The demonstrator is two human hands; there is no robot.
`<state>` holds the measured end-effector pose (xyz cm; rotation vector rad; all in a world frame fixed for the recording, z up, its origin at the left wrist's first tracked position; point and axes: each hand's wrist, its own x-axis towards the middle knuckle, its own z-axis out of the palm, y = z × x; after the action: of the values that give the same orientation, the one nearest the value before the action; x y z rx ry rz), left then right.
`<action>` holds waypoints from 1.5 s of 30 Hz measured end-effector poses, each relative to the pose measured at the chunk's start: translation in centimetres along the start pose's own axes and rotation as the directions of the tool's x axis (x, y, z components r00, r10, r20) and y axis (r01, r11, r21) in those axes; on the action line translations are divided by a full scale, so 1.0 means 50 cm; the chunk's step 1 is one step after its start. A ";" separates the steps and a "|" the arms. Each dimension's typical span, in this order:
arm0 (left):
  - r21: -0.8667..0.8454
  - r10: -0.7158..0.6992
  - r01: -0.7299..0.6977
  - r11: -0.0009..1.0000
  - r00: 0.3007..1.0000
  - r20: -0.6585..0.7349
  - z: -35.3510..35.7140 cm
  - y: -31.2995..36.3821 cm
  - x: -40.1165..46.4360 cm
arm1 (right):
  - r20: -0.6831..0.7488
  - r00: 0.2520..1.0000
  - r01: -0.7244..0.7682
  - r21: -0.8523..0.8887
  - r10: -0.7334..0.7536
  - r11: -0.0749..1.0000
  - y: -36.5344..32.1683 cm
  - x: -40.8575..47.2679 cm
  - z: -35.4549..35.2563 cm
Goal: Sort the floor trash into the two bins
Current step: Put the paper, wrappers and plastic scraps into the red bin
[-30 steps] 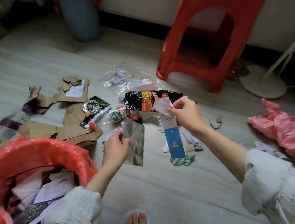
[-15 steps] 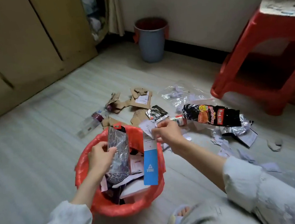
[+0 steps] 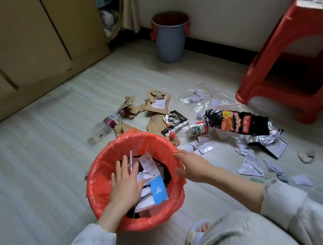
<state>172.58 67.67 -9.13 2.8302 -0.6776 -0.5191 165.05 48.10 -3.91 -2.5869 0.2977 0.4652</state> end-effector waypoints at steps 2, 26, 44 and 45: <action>0.122 -0.027 0.012 0.992 0.992 0.122 0.027 0.002 0.012 | 0.013 0.996 0.088 -0.081 -0.087 0.993 0.012 -0.010 0.012; 0.080 -0.175 0.156 0.985 0.902 0.394 0.228 -0.026 0.087 | 0.049 0.992 0.119 -0.093 -0.115 0.988 0.064 -0.004 0.080; -0.426 0.247 -0.223 0.877 0.969 0.003 -0.037 0.202 0.021 | 0.124 0.986 -0.123 0.082 0.112 0.989 0.129 -0.121 -0.137; -0.413 0.288 -0.277 0.868 0.957 -0.037 -0.042 0.235 0.026 | 0.111 0.984 -0.145 0.070 0.136 0.987 0.154 -0.135 -0.151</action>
<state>169.71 56.95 -4.58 2.2825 -0.8548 -0.5693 158.62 38.54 1.52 -2.4653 0.4547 0.6260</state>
